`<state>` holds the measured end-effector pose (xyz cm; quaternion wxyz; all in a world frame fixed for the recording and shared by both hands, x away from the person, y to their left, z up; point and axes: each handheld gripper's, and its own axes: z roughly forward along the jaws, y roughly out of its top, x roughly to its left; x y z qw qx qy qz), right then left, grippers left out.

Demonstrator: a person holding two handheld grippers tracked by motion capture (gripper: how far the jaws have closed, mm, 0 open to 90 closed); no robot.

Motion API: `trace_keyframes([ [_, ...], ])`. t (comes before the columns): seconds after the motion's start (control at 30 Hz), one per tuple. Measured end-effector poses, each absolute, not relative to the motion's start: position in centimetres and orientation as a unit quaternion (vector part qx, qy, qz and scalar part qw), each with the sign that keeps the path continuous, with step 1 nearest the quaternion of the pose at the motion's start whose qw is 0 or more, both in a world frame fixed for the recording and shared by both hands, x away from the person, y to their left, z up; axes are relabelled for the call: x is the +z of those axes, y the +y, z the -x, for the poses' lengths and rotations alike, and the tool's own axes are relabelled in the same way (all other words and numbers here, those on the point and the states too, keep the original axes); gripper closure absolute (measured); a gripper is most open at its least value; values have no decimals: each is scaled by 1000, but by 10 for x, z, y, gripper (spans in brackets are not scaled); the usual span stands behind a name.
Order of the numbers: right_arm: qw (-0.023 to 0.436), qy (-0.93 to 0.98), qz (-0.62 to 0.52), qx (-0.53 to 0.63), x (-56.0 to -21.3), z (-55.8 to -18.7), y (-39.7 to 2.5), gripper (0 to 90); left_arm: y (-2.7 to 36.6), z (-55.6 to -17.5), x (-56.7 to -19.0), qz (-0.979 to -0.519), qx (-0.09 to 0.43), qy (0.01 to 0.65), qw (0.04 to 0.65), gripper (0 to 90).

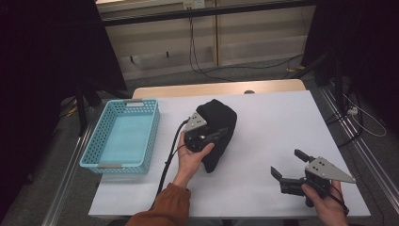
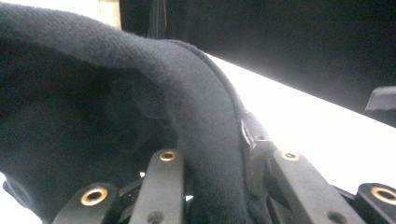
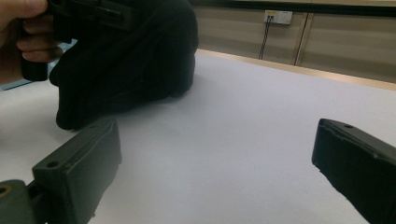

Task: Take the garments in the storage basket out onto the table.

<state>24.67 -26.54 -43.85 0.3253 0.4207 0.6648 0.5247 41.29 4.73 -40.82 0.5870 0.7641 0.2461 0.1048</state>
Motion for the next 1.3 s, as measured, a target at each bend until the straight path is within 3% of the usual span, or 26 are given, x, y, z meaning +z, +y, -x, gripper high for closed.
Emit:
trace_keyframes([
  [1.07,323,668,-418,525,-439,-247,-264,10,5,-405,-458,-848,58,220,479,705],
  [1.3,323,668,-417,525,-439,-247,-264,10,3,-407,-465,-848,58,237,470,574],
])
